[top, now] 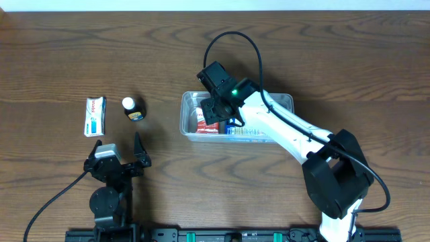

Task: Pack container
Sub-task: 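Lift the green tin and lower it into the container, then set the green tin down in the container's left side, open gripper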

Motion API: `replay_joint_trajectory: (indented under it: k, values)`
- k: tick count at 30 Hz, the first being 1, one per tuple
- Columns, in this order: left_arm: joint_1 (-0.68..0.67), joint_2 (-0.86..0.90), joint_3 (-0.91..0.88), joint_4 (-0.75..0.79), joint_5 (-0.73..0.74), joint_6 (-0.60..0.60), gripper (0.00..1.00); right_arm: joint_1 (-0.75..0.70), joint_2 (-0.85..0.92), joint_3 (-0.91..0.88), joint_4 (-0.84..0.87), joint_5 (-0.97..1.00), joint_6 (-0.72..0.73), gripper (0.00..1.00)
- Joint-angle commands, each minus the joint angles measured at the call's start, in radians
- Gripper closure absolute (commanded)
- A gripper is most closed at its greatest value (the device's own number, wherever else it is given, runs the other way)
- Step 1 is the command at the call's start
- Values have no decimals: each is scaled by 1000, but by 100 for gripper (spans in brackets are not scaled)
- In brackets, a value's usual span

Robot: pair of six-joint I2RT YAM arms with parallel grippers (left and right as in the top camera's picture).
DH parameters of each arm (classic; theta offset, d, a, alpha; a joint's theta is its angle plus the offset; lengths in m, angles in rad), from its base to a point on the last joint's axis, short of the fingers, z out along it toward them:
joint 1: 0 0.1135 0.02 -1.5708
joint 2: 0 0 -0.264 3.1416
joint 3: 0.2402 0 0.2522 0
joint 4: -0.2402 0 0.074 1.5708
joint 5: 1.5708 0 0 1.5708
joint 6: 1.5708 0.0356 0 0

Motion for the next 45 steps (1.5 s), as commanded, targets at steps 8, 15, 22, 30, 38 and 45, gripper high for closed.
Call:
replay_joint_trajectory:
  k: [8,15,22,30,38,45]
  values:
    - [1,-5,-20,-37,-20,13,2,61,4,-50,53,102,171,50]
    - [1,-5,-20,-37,-20,14,2,101,4,-50,58,179,239,48]
    - [1,-5,-20,-37,-20,14,2,116,4,-50,59,209,267,43]
    - [1,-5,-20,-37,-20,14,2,116,4,-50,66,211,266,37]
    - [1,-5,-20,-37,-20,14,2,116,4,-50,80,207,266,37]
    - [1,-5,-20,-37,-20,14,2,119,4,-50,82,196,266,37]
